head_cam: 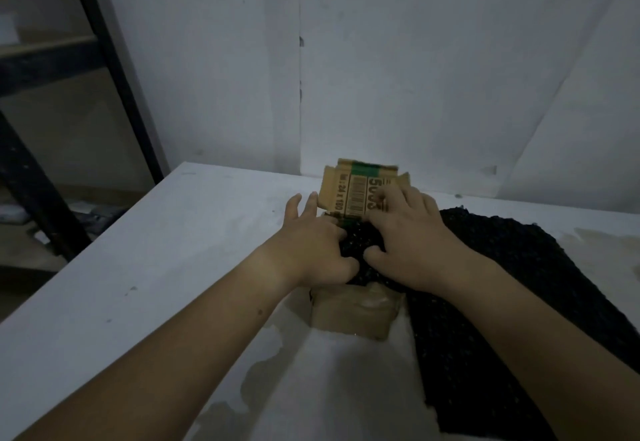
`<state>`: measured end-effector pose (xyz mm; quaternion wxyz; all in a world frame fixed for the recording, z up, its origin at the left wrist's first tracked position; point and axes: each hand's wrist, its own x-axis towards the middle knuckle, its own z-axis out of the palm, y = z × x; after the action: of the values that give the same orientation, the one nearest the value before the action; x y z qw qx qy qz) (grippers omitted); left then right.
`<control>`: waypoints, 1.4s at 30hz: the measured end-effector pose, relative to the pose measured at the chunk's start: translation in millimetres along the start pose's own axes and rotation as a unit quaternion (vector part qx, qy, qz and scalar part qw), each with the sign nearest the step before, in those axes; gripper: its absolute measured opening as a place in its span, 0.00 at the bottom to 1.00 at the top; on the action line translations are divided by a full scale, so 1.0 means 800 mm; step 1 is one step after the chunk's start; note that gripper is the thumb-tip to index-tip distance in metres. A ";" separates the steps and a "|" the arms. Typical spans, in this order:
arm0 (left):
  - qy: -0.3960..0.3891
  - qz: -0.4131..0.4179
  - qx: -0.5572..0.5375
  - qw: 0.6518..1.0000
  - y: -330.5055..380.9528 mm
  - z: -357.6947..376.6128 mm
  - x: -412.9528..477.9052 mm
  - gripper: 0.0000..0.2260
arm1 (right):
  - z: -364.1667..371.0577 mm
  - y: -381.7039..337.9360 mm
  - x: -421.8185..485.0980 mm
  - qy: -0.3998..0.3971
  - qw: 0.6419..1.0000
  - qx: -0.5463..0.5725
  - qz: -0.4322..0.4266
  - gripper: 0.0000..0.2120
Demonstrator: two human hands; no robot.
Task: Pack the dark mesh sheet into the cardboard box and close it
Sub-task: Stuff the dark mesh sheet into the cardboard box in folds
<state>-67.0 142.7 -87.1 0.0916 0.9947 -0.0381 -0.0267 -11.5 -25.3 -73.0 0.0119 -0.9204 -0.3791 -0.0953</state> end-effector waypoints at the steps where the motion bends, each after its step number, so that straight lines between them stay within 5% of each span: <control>1: 0.003 -0.001 -0.007 1.000 0.000 0.001 0.000 0.19 | 0.005 0.000 0.000 -0.028 0.999 0.002 0.016 0.23; 6: 0.001 -0.006 -0.011 1.000 -0.001 0.003 -0.001 0.19 | 0.005 0.004 0.006 -0.160 0.983 0.038 0.078 0.25; 11: 0.012 -0.002 0.002 1.000 0.001 0.003 -0.005 0.27 | -0.001 0.013 -0.007 0.005 0.996 0.085 0.001 0.21; 17: 0.092 0.027 -0.049 0.994 -0.001 0.012 -0.019 0.31 | 0.011 0.009 0.004 -0.166 0.983 0.036 0.076 0.28; 24: 0.126 0.028 -0.094 0.987 0.002 0.012 -0.024 0.21 | -0.059 0.019 -0.038 -0.051 0.977 0.209 0.002 0.12; 29: 0.261 0.059 -0.135 0.954 0.005 0.008 -0.072 0.08 | -0.064 0.002 -0.078 -0.065 0.990 0.106 -0.066 0.21; 38: 0.160 0.078 -0.025 0.984 -0.005 0.017 -0.100 0.15 | -0.023 -0.013 -0.074 -0.115 0.989 0.029 -0.086 0.09; 42: 0.115 0.076 0.032 0.990 -0.004 0.011 -0.086 0.14 | -0.033 -0.005 -0.077 -0.037 0.994 0.058 -0.082 0.08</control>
<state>-135.6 149.5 -92.8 0.0652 0.9878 -0.1037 0.0957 -61.5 -67.3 -58.4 0.0438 -0.8870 -0.4580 -0.0395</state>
